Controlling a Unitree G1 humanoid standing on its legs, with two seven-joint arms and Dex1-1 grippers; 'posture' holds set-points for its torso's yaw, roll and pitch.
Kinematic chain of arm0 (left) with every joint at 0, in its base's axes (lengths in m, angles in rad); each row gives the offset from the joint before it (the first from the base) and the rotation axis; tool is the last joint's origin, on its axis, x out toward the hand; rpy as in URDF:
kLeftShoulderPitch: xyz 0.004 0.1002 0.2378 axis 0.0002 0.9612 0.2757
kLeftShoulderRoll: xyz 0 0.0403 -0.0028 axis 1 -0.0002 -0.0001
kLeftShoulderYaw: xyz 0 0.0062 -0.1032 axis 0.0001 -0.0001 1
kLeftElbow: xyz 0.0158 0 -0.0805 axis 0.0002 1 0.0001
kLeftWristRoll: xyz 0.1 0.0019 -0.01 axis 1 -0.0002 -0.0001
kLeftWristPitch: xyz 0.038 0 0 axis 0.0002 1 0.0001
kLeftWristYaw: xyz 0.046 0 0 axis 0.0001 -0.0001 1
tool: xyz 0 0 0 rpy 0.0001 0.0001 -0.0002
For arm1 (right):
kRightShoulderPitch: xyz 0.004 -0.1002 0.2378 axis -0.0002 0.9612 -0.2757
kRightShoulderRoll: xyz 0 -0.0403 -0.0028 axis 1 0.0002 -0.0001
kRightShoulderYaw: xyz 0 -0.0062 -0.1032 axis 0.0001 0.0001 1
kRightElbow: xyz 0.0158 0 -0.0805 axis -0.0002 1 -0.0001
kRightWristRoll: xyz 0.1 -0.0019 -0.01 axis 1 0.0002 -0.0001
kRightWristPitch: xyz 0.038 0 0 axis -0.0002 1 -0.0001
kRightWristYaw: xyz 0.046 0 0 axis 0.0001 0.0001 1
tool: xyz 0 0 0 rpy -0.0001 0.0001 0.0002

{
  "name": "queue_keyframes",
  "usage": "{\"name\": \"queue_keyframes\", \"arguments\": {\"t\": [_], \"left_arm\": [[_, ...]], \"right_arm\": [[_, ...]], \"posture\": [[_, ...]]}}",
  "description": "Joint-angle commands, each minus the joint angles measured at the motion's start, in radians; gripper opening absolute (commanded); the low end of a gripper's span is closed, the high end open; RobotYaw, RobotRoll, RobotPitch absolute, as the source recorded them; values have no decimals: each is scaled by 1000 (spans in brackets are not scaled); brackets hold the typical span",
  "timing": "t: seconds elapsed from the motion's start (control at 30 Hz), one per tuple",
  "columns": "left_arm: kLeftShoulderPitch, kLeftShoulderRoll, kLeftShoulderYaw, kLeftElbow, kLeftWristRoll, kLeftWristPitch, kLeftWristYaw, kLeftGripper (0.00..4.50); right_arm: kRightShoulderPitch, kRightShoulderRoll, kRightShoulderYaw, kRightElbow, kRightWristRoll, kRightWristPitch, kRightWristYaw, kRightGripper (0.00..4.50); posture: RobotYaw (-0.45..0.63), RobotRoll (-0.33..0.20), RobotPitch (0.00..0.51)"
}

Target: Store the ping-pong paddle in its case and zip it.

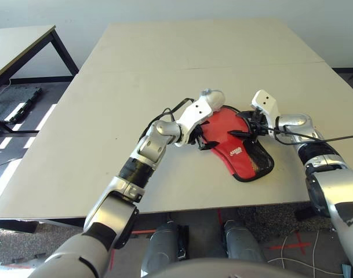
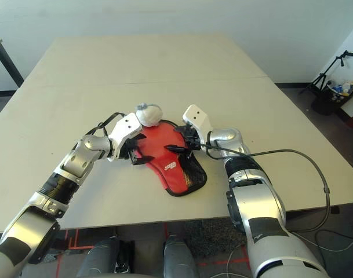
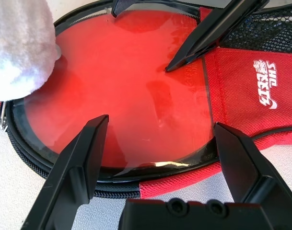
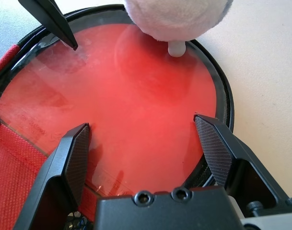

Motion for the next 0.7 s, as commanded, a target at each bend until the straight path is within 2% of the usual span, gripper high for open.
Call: {"name": "queue_keyframes", "arguments": {"t": [0.03,0.23,0.43,0.7], "left_arm": [[40,5,-43,22,15,43,-15,4473],[47,1,-49,20,6,73,-15,4473],[57,1,-62,11,8,91,-15,4473],[68,5,-68,-8,10,102,-18,4473]], "right_arm": [[43,-6,32,41,-45,38,12,4500],[-5,-32,0,29,-16,55,43,4500],[-134,-82,-41,47,19,78,118,4500],[-256,-73,-34,118,-24,68,113,4500]], "posture": [[-99,0,60],[-96,0,59],[-89,0,64],[-69,0,74]]}}
